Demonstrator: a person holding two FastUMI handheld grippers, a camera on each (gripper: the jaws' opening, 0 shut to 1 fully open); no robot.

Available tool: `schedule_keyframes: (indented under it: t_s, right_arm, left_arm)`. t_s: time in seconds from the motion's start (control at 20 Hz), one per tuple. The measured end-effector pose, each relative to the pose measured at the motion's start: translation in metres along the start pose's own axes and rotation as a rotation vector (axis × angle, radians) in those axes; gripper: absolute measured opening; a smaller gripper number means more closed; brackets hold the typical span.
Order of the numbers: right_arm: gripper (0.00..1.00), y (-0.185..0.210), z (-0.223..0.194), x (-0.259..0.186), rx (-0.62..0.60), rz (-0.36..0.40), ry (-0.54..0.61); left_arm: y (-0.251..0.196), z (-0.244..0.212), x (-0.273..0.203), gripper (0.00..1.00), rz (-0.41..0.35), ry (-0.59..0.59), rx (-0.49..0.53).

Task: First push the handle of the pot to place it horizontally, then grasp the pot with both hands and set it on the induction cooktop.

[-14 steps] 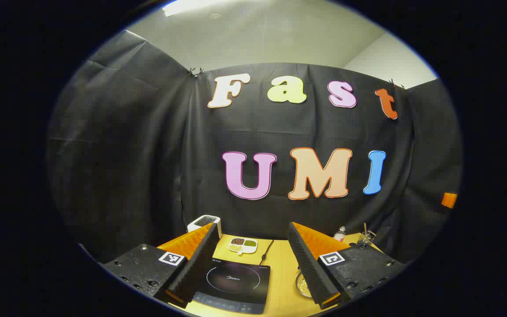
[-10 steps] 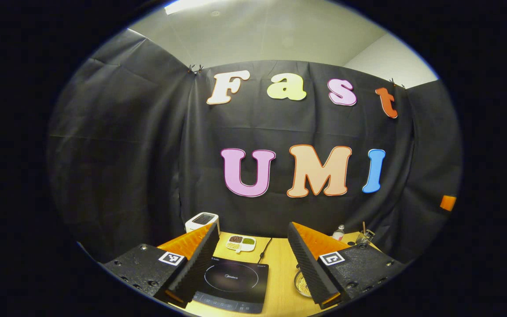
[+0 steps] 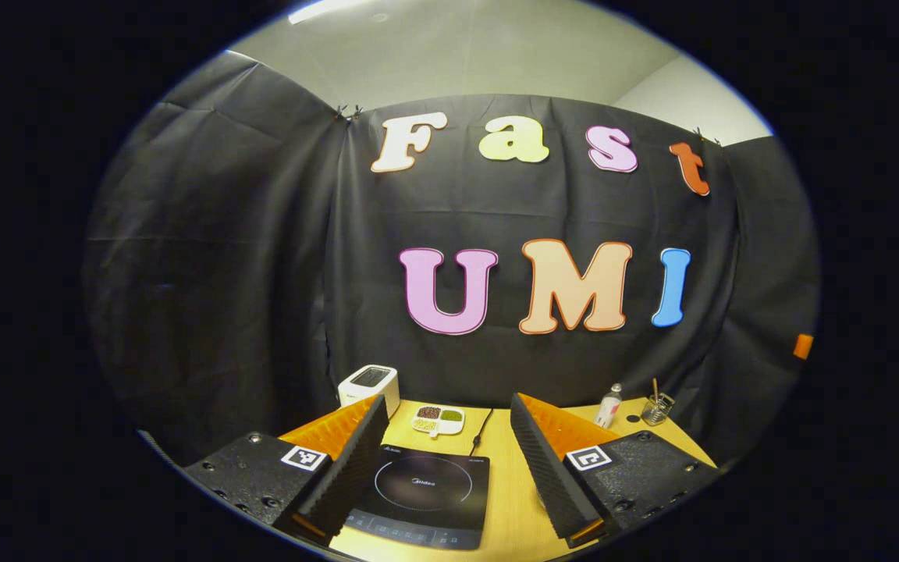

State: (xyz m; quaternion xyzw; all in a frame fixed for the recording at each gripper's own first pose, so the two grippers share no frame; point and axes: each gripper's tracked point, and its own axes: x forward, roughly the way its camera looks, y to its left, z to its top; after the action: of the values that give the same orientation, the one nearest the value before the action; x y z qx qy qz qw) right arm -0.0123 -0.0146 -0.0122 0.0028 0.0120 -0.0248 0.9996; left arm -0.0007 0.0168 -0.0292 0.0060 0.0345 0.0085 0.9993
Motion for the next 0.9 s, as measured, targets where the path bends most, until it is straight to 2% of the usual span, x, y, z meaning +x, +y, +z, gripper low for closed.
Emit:
schedule_keyframes:
  t_s: [0.1,0.25,0.3,0.35,0.45,0.55,0.6,0.7,0.8,0.85,0.9]
  right_arm:
    - [0.93,0.003,0.003,-0.002,-0.003,0.001,-0.006]
    - [0.93,0.005,0.002,-0.005,-0.007,-0.004,-0.001]
    - [0.93,0.006,-0.001,-0.005,-0.005,-0.007,0.003]
    - [0.93,0.007,-0.001,-0.007,-0.001,-0.009,0.007]
    - [0.93,0.009,-0.004,-0.011,0.007,-0.013,0.007]
    - [0.93,0.009,-0.007,-0.015,0.013,-0.027,0.005]
    - [0.93,0.009,-0.01,-0.018,0.016,-0.032,0.006]
    - [0.93,0.013,-0.015,-0.025,0.021,-0.035,0.013]
    - [0.98,0.018,-0.014,-0.03,0.019,-0.035,0.005]
    - [0.88,0.019,-0.013,-0.029,0.019,-0.034,-0.001]
    - [0.88,0.023,-0.015,-0.034,0.019,-0.027,0.002]
  left_arm:
    - [0.003,-0.003,-0.002,0.96,0.0,0.009,0.0]
    - [0.008,-0.005,-0.005,0.96,-0.001,0.017,0.002]
    - [0.011,-0.007,-0.007,0.93,0.0,0.019,0.005]
    - [0.014,-0.007,-0.008,0.96,0.002,0.021,0.01]
    - [0.018,-0.008,-0.01,0.96,-0.003,0.023,0.029]
    - [0.023,-0.009,-0.011,0.96,-0.013,0.023,0.044]
    - [0.024,-0.01,-0.013,0.92,-0.021,0.022,0.046]
    - [0.024,-0.011,-0.013,0.93,-0.04,0.026,0.037]
    - [0.024,-0.015,-0.014,0.95,-0.06,0.026,0.028]
    - [0.025,-0.018,-0.013,0.95,-0.066,0.029,0.024]
    - [0.026,-0.019,-0.012,0.92,-0.067,0.03,0.021]
